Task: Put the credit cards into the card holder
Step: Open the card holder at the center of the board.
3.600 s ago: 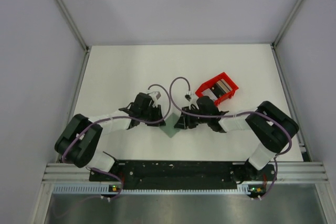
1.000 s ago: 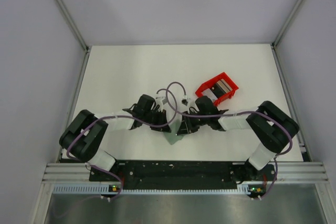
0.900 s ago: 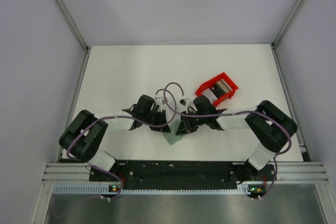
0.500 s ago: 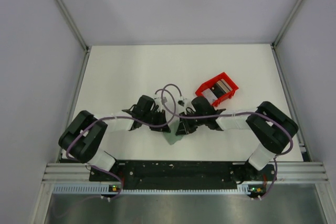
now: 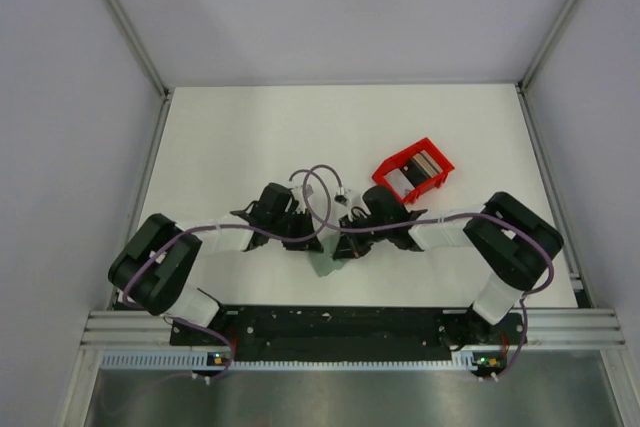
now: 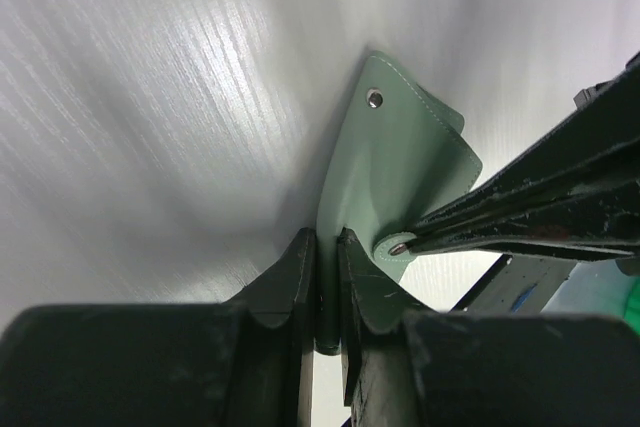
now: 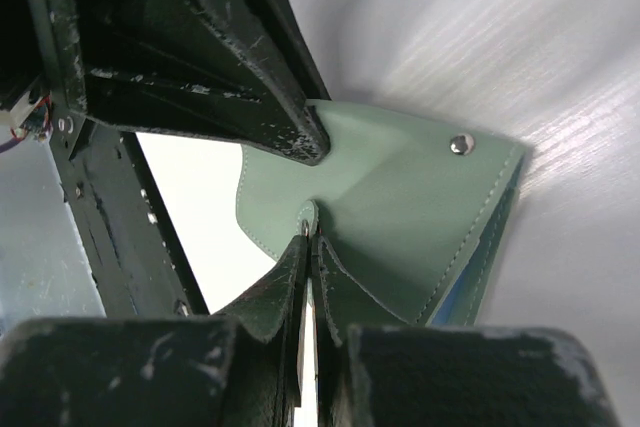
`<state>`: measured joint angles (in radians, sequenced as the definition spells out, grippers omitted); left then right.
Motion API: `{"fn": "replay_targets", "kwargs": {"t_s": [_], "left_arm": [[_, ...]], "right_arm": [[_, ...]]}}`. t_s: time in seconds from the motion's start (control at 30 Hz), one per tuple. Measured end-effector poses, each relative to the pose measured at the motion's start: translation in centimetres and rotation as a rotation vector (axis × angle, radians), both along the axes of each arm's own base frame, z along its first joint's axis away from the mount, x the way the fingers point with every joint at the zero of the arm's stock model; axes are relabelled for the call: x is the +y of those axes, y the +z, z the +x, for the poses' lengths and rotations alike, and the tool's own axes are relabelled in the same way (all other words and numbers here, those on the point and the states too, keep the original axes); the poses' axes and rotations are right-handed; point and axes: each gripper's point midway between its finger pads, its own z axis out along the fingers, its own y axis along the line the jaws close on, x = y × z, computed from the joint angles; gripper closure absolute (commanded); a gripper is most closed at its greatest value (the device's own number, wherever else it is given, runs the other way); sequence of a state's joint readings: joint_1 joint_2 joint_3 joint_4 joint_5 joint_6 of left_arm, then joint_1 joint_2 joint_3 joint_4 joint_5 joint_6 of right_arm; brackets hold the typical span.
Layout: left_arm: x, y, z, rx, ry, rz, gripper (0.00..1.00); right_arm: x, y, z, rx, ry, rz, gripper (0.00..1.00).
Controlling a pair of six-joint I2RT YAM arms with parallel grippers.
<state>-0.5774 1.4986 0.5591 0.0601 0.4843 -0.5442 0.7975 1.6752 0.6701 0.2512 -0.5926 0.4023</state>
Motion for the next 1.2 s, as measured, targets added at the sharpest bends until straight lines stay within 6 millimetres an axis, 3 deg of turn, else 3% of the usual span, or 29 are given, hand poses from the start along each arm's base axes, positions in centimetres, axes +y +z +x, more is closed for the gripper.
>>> {"fn": "replay_targets", "kwargs": {"t_s": [0.2,0.3,0.37,0.53,0.7,0.83,1.0,1.2], "left_arm": [[0.1,-0.1,0.2,0.020,0.047,0.007,1.00],[0.0,-0.1,0.8,0.008,0.083,0.012,1.00],[0.0,-0.1,0.7,0.014,0.090,0.013,1.00],[0.0,-0.1,0.8,0.017,0.105,0.012,0.99],[0.5,0.0,0.4,-0.001,0.123,0.024,0.89],[1.1,0.2,1.3,-0.045,0.168,0.045,0.85],[1.8,0.5,2.7,-0.097,0.222,0.066,0.83],[2.0,0.5,2.8,-0.105,0.227,0.074,0.68]], "right_arm": [[0.3,0.5,-1.0,-0.061,0.047,0.061,1.00],[0.9,0.8,-4.0,-0.030,0.157,0.100,1.00],[1.1,0.9,-4.9,-0.024,0.193,0.108,1.00],[0.9,0.9,-5.1,-0.033,0.205,0.113,1.00],[-0.6,0.9,-5.5,-0.070,0.183,0.087,0.85],[-1.7,0.9,-6.0,-0.058,0.166,0.066,0.85],[-4.4,-1.4,-8.3,0.052,0.148,-0.008,0.84],[-4.9,-0.9,-7.7,0.057,0.072,-0.039,0.84]]}}
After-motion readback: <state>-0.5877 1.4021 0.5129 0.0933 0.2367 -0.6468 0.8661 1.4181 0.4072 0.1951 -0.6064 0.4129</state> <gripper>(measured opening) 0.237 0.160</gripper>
